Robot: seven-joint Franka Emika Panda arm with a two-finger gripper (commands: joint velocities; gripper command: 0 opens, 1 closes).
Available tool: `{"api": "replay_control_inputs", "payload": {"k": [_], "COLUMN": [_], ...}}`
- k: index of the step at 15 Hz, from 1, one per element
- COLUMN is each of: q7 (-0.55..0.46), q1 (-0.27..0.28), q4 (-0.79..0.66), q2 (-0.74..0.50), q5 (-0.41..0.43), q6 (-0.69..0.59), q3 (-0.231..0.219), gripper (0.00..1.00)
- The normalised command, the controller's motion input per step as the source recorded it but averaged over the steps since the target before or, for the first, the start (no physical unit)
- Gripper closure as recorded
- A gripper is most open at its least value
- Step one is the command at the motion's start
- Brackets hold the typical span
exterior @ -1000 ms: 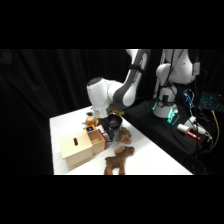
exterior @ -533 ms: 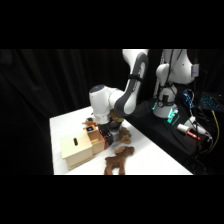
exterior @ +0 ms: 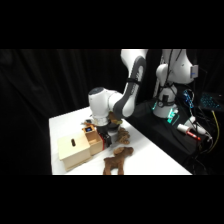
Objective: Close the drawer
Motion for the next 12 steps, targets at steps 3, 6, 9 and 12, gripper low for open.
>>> {"api": "replay_control_inputs", "payload": {"k": [3,6,9,12], "q7": [0.06,0.05,0.03,0.01], "q1": [0.044,0.068,0.051,0.041], "q4": [0.26,0.30,0.38,0.40], "q2": [0.03,0.07,0.18,0.22], "q5": [-0.083,-0.108,-0.091,-0.087], "q6": [0.05,0.00,-0.07,-0.10], "q3": [-0.025,-0.024,0.000,0.009], "gripper": [0.00,0.00,0.00,0.00]}}
